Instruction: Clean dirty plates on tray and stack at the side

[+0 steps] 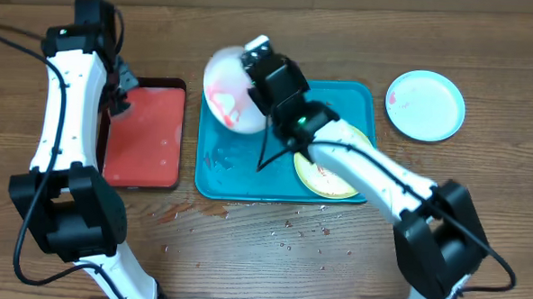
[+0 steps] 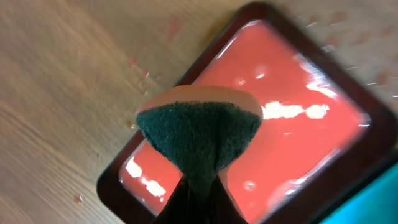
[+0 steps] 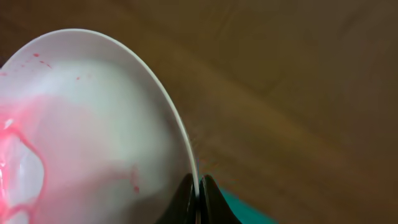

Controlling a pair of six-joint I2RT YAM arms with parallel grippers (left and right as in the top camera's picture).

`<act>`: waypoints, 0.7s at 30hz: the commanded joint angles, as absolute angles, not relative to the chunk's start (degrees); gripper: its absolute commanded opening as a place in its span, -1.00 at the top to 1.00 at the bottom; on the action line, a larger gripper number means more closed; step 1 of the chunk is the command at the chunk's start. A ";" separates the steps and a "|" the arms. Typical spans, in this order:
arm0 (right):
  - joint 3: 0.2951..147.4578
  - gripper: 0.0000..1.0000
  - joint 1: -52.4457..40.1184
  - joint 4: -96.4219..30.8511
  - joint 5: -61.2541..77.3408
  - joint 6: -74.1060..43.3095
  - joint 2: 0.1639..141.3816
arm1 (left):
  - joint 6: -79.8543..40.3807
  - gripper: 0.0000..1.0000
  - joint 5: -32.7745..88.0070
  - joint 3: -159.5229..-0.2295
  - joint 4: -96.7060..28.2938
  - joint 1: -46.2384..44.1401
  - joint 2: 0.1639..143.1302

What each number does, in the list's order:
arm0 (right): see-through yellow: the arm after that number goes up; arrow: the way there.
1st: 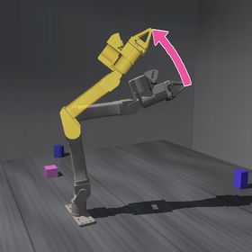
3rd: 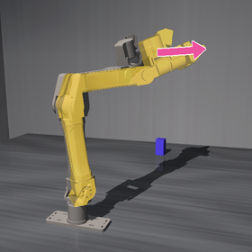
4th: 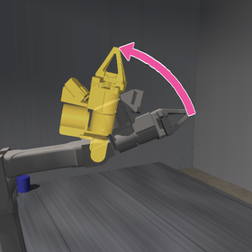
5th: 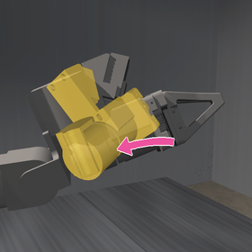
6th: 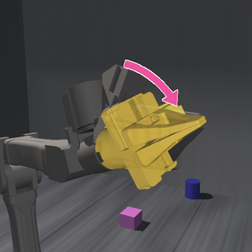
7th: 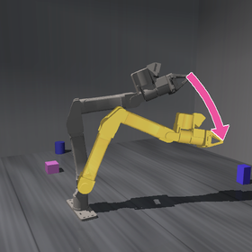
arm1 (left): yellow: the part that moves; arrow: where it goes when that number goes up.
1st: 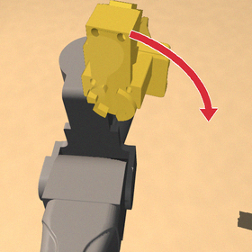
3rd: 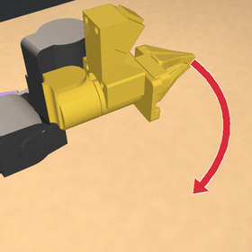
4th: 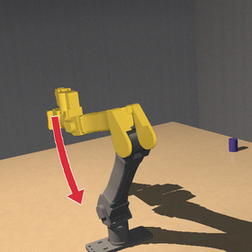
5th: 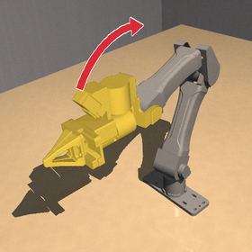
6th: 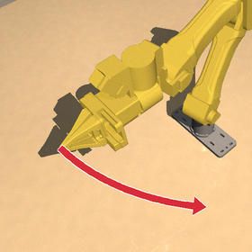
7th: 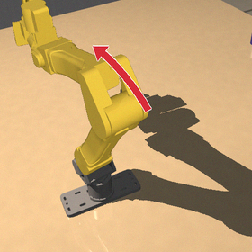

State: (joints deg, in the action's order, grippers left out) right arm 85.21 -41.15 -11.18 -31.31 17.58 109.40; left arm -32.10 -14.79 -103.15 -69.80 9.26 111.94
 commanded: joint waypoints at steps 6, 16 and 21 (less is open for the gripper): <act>86.76 0.93 -49.41 -3.18 -54.89 50.37 107.24 | -34.94 0.92 -12.36 -98.98 -68.51 11.11 112.51; 86.76 0.93 -53.43 9.19 -66.06 69.87 107.26 | -34.89 0.91 -12.36 -98.67 -68.23 11.11 112.51; 86.76 0.93 -53.17 12.91 -67.35 75.68 107.26 | -34.92 0.91 -12.34 -98.65 -68.27 11.11 112.51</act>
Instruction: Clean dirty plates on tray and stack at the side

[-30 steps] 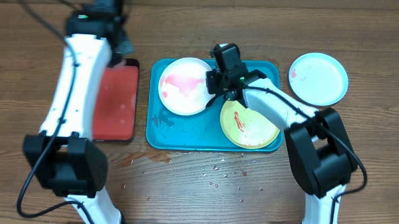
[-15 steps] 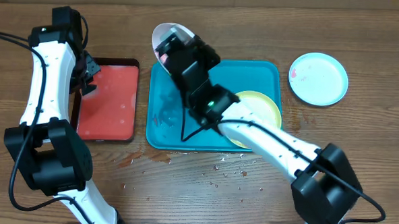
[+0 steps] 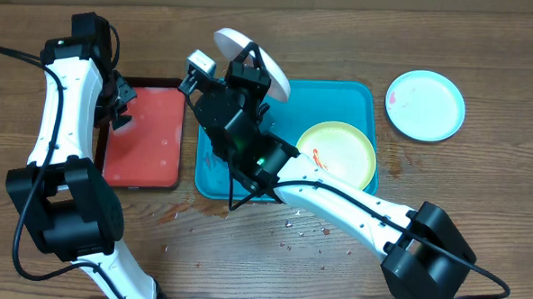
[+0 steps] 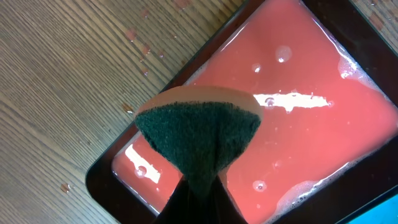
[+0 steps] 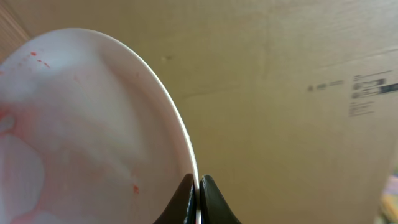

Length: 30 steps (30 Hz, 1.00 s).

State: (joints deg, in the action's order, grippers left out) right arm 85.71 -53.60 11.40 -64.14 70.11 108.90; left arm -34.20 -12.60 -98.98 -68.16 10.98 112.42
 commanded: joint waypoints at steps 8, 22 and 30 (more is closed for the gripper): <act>85.06 0.92 -48.60 -10.11 -52.97 32.88 107.31 | -34.72 0.91 -12.14 -98.67 -68.29 11.07 112.51; 85.21 0.93 -21.06 -26.63 -21.63 -1.08 97.82 | -34.74 0.91 -11.92 -98.67 -68.34 11.07 112.51; 85.12 0.93 2.50 -37.80 -0.89 -8.19 102.65 | -34.74 0.92 -10.83 -98.67 -68.18 11.05 112.51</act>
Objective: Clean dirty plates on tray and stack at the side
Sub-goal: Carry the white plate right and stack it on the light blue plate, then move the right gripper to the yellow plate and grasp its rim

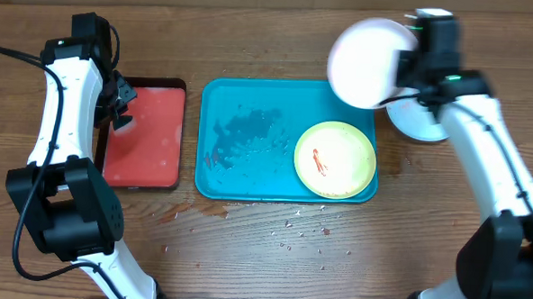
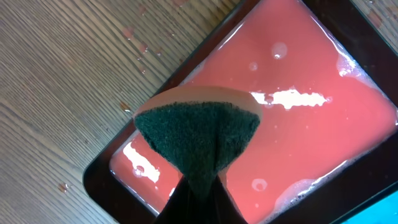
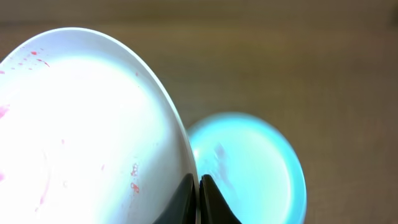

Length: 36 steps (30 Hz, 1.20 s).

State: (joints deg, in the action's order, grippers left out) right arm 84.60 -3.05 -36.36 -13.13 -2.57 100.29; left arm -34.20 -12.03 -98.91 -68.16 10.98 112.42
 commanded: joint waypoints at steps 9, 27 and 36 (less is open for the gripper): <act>85.12 0.93 14.92 -41.25 -0.32 -9.28 108.73 | -34.74 0.91 -10.02 -98.67 -67.75 11.05 112.51; 85.10 -0.50 15.66 -45.52 29.39 -5.82 111.48 | -34.74 0.92 -9.98 -98.65 -67.09 11.05 112.51; 84.88 -0.29 0.60 -53.41 18.13 4.60 111.53 | -34.74 0.92 -9.98 -98.67 -67.05 10.85 112.51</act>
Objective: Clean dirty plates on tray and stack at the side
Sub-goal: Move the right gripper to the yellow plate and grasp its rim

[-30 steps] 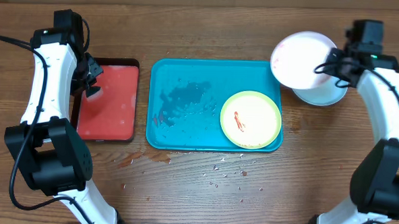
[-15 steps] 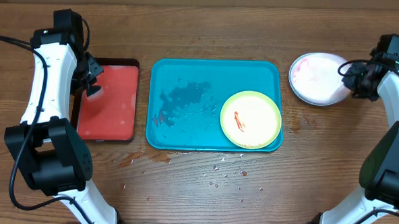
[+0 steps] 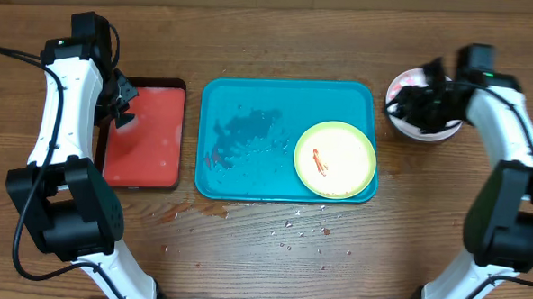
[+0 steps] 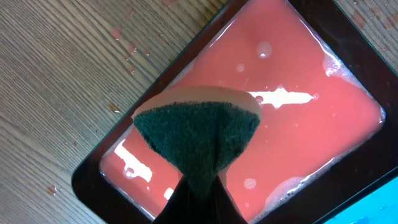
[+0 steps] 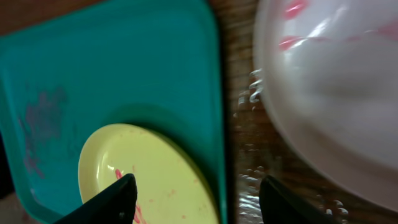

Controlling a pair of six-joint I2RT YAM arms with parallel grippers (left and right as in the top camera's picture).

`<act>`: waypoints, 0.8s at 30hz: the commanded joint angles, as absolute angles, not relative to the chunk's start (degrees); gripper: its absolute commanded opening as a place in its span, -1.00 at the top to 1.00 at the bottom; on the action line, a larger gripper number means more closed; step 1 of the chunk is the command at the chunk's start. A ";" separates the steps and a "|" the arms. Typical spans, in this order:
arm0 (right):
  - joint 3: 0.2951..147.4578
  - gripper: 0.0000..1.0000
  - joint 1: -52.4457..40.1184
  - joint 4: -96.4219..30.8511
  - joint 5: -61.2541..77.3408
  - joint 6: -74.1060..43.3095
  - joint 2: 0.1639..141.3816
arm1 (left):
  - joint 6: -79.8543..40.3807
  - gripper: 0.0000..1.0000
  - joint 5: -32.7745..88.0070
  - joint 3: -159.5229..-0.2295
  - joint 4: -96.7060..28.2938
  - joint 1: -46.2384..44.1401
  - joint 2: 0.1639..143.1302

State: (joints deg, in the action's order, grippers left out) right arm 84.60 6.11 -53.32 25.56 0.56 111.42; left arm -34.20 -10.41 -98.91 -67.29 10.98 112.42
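A white plate (image 3: 425,131) smeared with pink lies on the table right of the teal tray (image 3: 247,180). My right gripper (image 3: 411,106) hangs open just over the plate's left edge, fingers spread wide and holding nothing. In the right wrist view the white plate (image 5: 336,93) fills the upper right. A yellow plate (image 3: 335,159) with a red smear rests in the tray's near right corner. My left gripper (image 3: 122,103) is shut on a green-and-tan sponge (image 4: 199,134) above the red basin (image 3: 144,135).
The dark-rimmed basin (image 4: 298,124) holds pink soapy liquid and stands left of the tray. The tray's left half is wet. Crumbs (image 3: 290,227) are scattered on the wood in front of the tray. Water drops (image 5: 252,93) lie between the tray and the white plate.
My right gripper held the white plate in the air near the tray's far right corner. Now the plate lies on the blue plate at the right and the gripper is open. The left arm has not moved.
My right gripper first held the pink-smeared white plate over the tray's far left part, then tilted up behind the tray. Later it held the plate beside the blue plate on the right. Now it has let go there. The left gripper kept the sponge over the basin throughout.
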 commanded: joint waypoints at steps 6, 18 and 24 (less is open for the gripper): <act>81.89 -0.30 -8.05 -48.40 5.78 9.63 111.59 | -34.72 0.92 -10.00 -98.65 -67.02 10.85 112.51; 78.46 -0.24 -8.23 -48.34 9.69 20.18 112.33 | -34.70 0.92 -10.04 -98.67 -66.74 10.85 112.51; 75.88 -0.04 -8.25 -48.12 10.02 21.26 113.21 | -34.70 0.92 -10.02 -98.67 -66.48 10.85 112.51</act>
